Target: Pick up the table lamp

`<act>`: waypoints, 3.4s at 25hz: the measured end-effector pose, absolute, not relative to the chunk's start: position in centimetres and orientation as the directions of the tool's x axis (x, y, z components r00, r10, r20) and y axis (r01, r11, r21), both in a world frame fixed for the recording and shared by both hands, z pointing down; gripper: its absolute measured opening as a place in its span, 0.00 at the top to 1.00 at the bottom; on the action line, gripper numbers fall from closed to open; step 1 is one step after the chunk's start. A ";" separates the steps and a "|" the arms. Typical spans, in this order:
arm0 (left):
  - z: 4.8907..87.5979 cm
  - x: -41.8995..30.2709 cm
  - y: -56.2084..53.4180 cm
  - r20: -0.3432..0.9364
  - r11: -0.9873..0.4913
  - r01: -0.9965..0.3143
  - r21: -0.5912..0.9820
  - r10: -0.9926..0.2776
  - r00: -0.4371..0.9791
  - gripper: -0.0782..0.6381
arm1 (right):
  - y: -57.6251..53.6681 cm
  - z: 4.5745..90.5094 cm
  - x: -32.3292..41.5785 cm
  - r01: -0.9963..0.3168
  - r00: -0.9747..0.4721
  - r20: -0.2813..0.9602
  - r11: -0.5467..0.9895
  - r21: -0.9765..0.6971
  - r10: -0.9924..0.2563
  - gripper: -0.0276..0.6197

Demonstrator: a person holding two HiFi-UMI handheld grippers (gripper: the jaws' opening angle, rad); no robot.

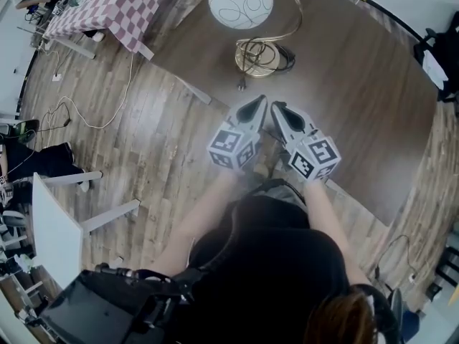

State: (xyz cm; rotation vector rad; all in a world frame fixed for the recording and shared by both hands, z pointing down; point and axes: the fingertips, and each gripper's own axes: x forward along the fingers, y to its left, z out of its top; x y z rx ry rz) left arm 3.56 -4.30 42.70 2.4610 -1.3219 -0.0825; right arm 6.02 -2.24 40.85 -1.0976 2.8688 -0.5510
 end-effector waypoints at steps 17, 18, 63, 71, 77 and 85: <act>44.7 2.0 -5.0 0.138 -0.480 -0.809 0.339 -0.825 0.548 0.89 | -3.5 42.4 4.3 -0.626 -0.764 0.118 0.684 -0.373 -0.635 0.95; 44.7 1.9 -5.1 0.137 -0.484 -0.806 0.340 -0.823 0.552 0.89 | -3.7 42.4 4.2 -0.628 -0.761 0.117 0.680 -0.377 -0.638 0.95; 48.5 -4.4 -16.9 0.183 -0.463 -0.845 0.267 -0.837 0.516 0.89 | -13.6 46.0 -1.4 -0.650 -0.748 0.188 0.647 -0.400 -0.636 0.95; 49.3 -5.4 -19.2 0.191 -0.448 -0.859 0.246 -0.847 0.497 0.79 | -13.5 46.8 -1.5 -0.651 -0.745 0.192 0.633 -0.419 -0.638 0.95; 49.2 -5.1 -21.0 0.193 -0.430 -0.880 0.200 -0.864 0.466 0.78 | -13.4 47.0 -0.4 -0.662 -0.731 0.195 0.608 -0.439 -0.654 0.95; 49.4 -5.0 -22.7 0.214 -0.415 -0.893 0.174 -0.869 0.445 0.75 | -13.6 47.1 0.6 -0.673 -0.715 0.191 0.589 -0.448 -0.672 0.95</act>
